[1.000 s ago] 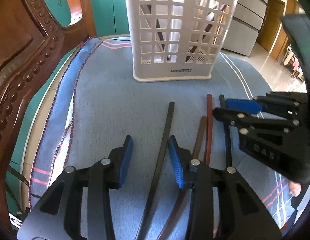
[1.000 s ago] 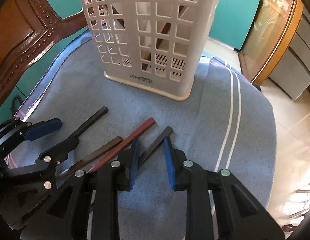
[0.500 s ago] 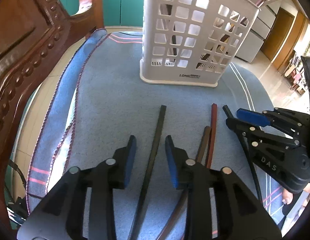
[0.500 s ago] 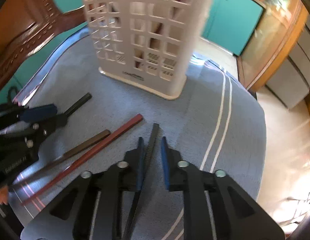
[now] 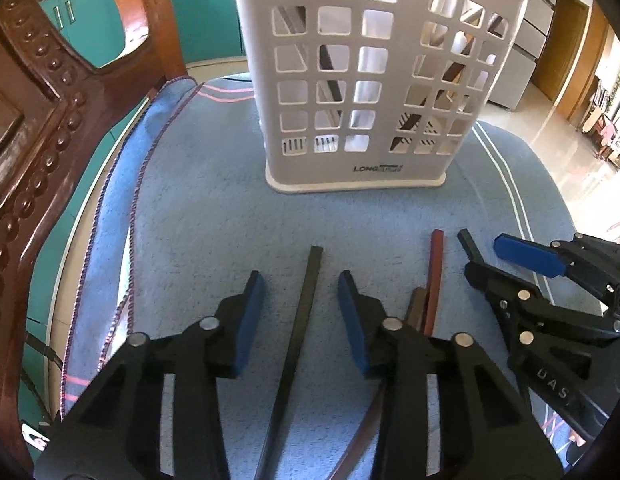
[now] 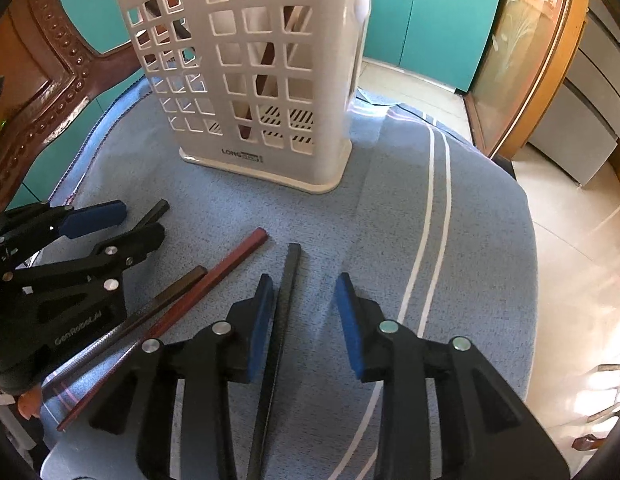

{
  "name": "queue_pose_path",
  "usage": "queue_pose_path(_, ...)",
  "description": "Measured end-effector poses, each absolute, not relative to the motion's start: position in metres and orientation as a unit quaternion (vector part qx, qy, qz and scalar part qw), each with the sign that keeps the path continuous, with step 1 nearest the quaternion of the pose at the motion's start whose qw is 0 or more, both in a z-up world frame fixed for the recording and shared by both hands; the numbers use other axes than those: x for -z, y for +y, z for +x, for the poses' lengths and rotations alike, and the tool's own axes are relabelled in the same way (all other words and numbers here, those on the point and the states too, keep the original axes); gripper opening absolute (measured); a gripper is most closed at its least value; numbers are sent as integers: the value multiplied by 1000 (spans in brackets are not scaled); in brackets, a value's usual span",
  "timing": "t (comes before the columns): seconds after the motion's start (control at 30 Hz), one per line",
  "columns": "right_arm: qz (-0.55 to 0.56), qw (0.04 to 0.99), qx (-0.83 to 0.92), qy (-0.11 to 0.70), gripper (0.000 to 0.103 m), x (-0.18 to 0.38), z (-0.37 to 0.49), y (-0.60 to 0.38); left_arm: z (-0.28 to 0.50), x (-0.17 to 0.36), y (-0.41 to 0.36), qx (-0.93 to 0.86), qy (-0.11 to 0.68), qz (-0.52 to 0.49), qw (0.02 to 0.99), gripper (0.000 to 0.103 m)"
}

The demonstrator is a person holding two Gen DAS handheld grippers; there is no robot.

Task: Organize utensils
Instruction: 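Grasp a dark chopstick with the right tool while the left tool holds its chopstick, then lift both held chopsticks and drop them into the white caddy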

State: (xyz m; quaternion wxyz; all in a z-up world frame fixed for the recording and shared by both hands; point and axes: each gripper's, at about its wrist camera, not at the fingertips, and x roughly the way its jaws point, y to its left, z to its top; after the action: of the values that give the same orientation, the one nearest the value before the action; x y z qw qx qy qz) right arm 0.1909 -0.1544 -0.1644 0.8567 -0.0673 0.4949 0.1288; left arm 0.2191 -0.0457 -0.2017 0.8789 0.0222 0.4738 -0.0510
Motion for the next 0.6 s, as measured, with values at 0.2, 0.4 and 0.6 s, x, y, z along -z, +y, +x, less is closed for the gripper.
queue_pose_path(0.2,-45,859,-137,492,9,162,188,-154,221,201,-53,56,467,18,882,10)
queue_pose_path(0.4,-8,877,-160,454,7,134,178,-164,204,180,-38,58,439,-10,896,7)
queue_pose_path(0.6,45,905,-191,378,7,70,150,-193,164,123,-28,81,370,-26,925,7)
